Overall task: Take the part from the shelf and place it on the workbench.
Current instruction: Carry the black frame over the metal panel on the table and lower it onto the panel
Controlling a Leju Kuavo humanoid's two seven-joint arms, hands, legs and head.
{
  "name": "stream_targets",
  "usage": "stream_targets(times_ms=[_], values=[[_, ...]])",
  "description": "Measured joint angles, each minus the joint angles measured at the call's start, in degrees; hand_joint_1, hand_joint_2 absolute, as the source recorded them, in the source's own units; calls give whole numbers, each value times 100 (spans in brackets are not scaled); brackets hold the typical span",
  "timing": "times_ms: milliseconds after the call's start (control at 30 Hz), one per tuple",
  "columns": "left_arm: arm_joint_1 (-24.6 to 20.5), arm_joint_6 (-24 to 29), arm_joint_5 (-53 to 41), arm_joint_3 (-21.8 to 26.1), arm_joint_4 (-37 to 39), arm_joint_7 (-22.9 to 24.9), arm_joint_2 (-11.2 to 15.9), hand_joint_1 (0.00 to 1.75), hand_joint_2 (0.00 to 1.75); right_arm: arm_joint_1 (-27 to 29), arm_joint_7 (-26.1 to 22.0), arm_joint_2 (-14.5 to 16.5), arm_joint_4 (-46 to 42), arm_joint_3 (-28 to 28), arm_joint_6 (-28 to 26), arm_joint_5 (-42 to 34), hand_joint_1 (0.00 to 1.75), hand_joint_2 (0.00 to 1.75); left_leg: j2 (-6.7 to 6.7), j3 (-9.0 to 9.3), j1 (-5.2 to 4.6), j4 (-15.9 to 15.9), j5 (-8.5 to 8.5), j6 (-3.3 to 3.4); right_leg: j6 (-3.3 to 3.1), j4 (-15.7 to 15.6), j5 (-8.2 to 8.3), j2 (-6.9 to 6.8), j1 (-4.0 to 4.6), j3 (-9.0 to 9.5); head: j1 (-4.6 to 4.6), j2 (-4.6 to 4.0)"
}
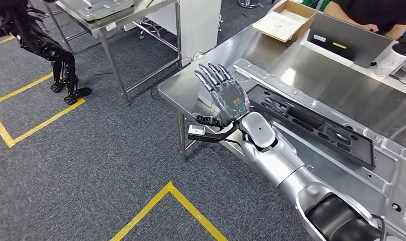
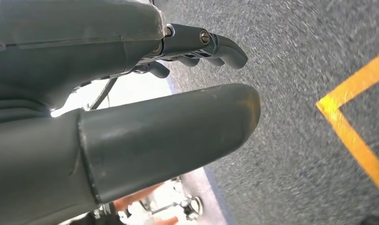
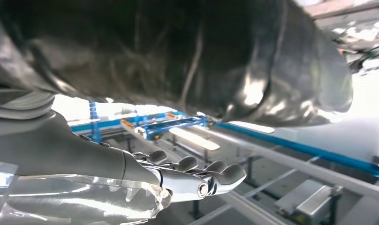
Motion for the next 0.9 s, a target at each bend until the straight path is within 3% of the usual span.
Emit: stream_targets(times_ms=[67,133,233,267,300,367,400,433,500,567,633,667,767,833,900], values=[[4,7,-9,14,0,8,0,0,0,36,-2,-7,-1,15,-1,0,0,0,-134,2,-24,14,-2,5,-25,112,109,25,18,-97,-1,0],[6,12,-15,26,0,12,0,0,0,45,-4,-7,-2,27,-2,0,0,0,-207,6,-35,24,-4,5,-51,-113,308,33,30,-13,-2,0],[4,14,-19,29,0,13,0,0,0,44,-4,-7,-5,32,-3,0,0,0,-243,10,-40,27,-4,5,-69,-347,447,47,34,92,0,0],[2,15,-22,31,0,13,0,0,0,44,-4,-7,-9,33,-4,1,0,0,-271,14,-43,30,-5,4,-86,-550,557,78,38,184,0,0],[1,17,-26,34,1,15,-7,0,0,42,-4,-6,-14,37,-5,1,0,0,-318,7,-48,34,-5,-2,-122,-844,667,199,40,318,-4,0],[1,21,-36,51,2,18,-17,0,0,32,-4,10,-23,51,-8,10,0,0,-486,-39,-20,32,18,-59,-187,-1340,823,352,67,533,-6,0],[4,22,-41,60,2,20,-19,0,0,25,-3,32,-26,66,-10,21,0,0,-571,-65,-12,27,30,-102,-224,-1499,850,378,56,603,-7,0],[11,25,-48,68,2,21,-14,0,0,17,1,57,-26,84,-11,37,0,0,-562,-88,-9,48,20,-143,-245,-1566,872,289,53,639,-3,0],[13,27,-67,71,2,25,-10,0,0,3,31,108,-24,120,-16,81,0,0,-296,-227,-30,351,-163,-198,-304,-1668,901,138,23,720,-14,0],[-7,30,-92,71,2,27,-10,0,0,2,72,127,-15,144,-26,118,0,0,2,-582,-3,1048,-496,-249,-329,-1688,887,-26,34,757,-23,0],[-18,37,-106,71,2,28,-9,0,0,11,90,130,-1,166,-41,129,0,0,93,-858,51,1550,-636,-302,-318,-1672,857,-188,34,765,-24,0],[-15,41,-108,72,2,29,-7,0,0,15,92,132,5,177,-48,129,0,0,120,-840,82,1504,-551,-329,-300,-1659,837,-264,27,771,-23,0],[-8,47,-111,73,2,30,-1,0,0,11,92,136,10,202,-64,129,0,0,372,-291,115,463,-64,-381,-202,-1585,744,-453,12,803,-26,0],[-17,48,-111,73,2,29,-2,0,0,4,92,137,11,210,-72,128,0,0,466,-117,76,118,5,-321,-127,-1545,691,-550,37,815,-14,0],[-12,50,-111,74,2,30,-1,0,0,2,92,148,11,223,-83,127,0,0,354,-130,49,112,-5,-221,-61,-1554,672,-642,41,841,-2,0]])
